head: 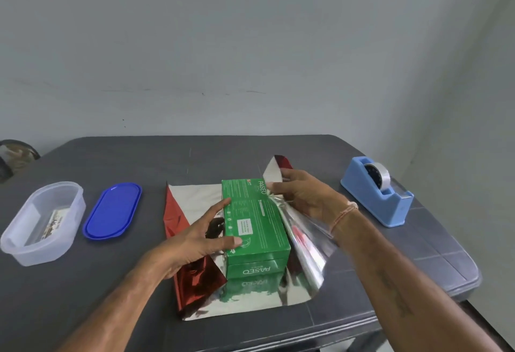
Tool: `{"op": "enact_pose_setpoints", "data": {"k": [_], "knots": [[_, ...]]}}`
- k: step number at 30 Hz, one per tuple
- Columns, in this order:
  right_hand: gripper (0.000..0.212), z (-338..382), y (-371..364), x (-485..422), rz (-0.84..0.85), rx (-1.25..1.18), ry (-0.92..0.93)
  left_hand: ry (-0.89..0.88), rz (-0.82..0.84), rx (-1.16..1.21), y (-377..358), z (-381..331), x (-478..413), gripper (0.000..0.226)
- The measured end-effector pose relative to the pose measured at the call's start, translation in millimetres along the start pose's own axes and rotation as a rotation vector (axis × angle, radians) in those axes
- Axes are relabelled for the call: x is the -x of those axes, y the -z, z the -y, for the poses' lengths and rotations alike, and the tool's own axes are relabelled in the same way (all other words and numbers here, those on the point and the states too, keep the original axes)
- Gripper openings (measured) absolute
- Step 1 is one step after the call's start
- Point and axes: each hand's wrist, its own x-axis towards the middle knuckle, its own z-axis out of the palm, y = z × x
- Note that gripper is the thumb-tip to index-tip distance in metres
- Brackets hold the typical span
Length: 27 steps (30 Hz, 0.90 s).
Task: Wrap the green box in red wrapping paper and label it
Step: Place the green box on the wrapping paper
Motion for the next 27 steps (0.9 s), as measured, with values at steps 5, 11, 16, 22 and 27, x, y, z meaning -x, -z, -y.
{"op": "enact_pose_setpoints", "data": {"k": [5, 11, 16, 22, 27], "knots": [[0.037, 9.3, -19.0, -0.8, 0.202, 0.061, -0.003, 0.011, 0.012, 0.053, 3.0, 4.5, -3.6, 0.100], [0.043, -11.0, -8.7, 0.0, -0.079, 0.505, 0.292, 0.026, -0.002, 0.020, 2.7, 2.4, -2.6, 0.097], [0.062, -24.8, -12.8, 10.0, 0.011, 0.694, 0.358, 0.039, -0.055, 0.004, 1.3, -1.3, -4.8, 0.076], [0.063, -33.5, -19.1, 26.0, -0.043, 0.741, 0.375, 0.031, -0.172, -0.088, -7.3, -8.3, -8.3, 0.065], [0.049, -27.2, -7.1, 69.9, -0.031, 0.311, 0.231, 0.024, -0.205, -0.108, -12.6, -10.0, -6.9, 0.067]]}}
